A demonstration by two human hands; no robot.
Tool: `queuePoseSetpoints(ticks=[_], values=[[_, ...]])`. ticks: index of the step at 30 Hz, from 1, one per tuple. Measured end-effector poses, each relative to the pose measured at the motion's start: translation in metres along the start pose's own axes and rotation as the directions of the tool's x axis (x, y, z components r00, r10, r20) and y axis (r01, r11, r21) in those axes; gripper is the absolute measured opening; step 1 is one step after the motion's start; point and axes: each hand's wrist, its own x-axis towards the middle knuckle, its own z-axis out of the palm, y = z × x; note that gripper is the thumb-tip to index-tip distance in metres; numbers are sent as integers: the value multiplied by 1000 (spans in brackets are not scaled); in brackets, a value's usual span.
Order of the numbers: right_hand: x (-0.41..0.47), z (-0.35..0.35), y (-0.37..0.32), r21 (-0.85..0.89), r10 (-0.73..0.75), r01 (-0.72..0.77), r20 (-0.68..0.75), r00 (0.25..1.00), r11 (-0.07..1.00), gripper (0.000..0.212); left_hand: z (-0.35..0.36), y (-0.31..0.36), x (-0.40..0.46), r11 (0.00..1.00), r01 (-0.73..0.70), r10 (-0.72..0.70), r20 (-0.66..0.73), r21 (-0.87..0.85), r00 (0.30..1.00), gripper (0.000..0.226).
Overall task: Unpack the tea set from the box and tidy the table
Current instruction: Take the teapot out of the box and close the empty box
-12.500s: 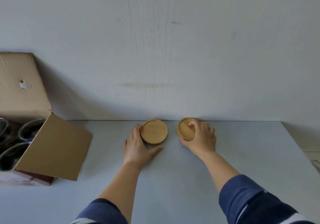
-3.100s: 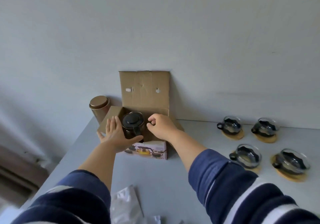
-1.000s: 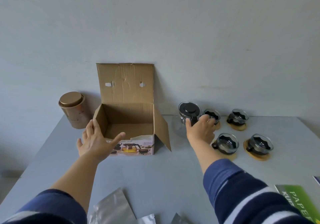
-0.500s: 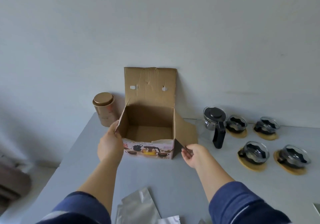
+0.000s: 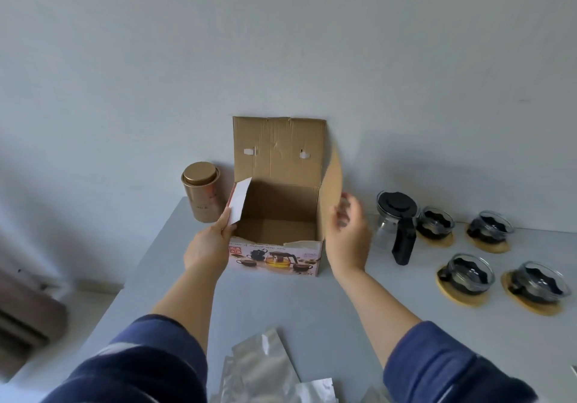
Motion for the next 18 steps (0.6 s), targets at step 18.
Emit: queuePoseSetpoints(ticks=[18], values=[[96, 56, -8, -163, 256, -205, 419, 871, 965, 68, 20, 5, 28, 999, -12, 12, 8, 35, 1000, 49]])
